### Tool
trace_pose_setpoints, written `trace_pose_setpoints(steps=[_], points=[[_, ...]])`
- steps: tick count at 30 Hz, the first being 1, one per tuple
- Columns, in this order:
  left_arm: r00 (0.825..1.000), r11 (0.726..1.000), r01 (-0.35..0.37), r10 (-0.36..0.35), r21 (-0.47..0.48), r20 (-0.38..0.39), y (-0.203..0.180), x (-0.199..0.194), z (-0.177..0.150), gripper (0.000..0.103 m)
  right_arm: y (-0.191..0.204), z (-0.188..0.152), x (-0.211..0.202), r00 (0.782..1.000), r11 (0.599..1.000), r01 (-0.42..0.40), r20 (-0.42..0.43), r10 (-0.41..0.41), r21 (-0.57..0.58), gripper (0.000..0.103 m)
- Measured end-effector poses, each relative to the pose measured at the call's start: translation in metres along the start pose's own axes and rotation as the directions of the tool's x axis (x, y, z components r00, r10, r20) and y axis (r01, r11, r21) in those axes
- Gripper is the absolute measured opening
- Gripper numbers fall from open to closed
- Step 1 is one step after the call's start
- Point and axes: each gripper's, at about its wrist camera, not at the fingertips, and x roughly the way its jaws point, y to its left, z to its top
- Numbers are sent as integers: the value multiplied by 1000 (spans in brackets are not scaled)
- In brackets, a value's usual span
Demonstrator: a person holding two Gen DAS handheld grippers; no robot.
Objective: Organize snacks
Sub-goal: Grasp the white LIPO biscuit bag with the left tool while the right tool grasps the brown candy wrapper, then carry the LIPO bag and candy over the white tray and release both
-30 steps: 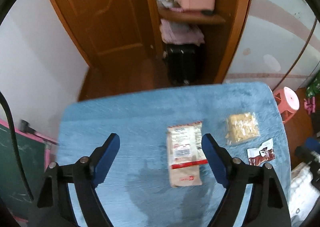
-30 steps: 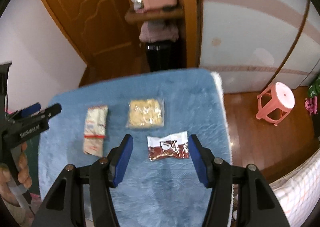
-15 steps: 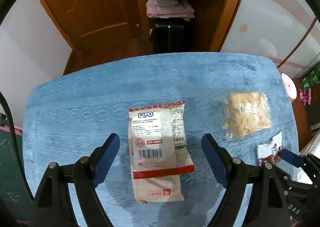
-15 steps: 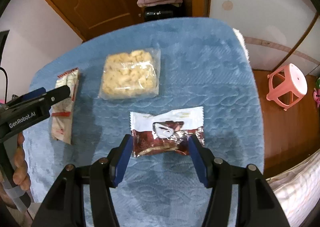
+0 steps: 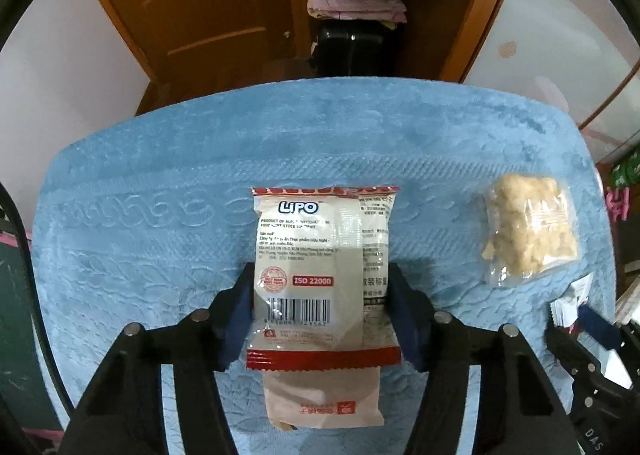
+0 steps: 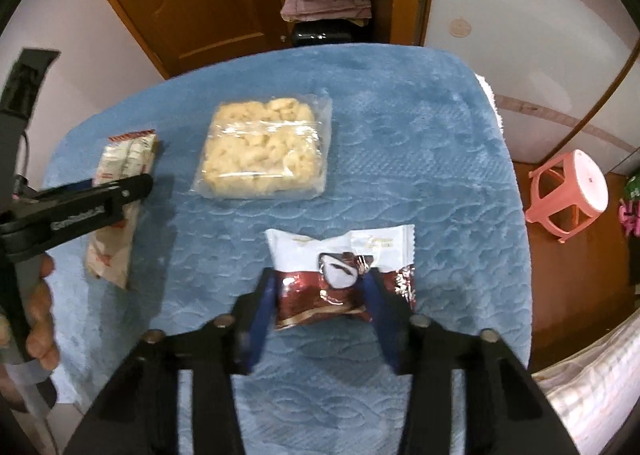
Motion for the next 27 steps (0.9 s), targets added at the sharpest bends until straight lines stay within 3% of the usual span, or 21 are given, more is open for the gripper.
trace_pose_setpoints(steps=[3, 6, 13, 20, 27], points=[[1000, 1000, 15, -15, -6, 6, 5, -4, -2, 54, 2, -4, -3, 1000, 1000, 14, 5, -14, -22, 37], [1000, 1000, 2, -2, -1, 25, 9, -14, -4, 53, 9, -8, -11, 999, 998, 29, 34, -27, -50, 26], [998, 999, 39, -40, 9, 45, 24, -43, -4, 53, 15, -16, -25, 1000, 997, -3, 22, 4, -73, 22], [996, 997, 80, -79, 13, -45, 34, -38, -27, 53, 21, -28, -29, 1000, 997, -16, -2, 16, -71, 21], [997, 998, 28, -24, 51, -70, 33, -35, -52, 53, 24, -39, -36, 1000, 997, -26, -7, 25, -70, 20]])
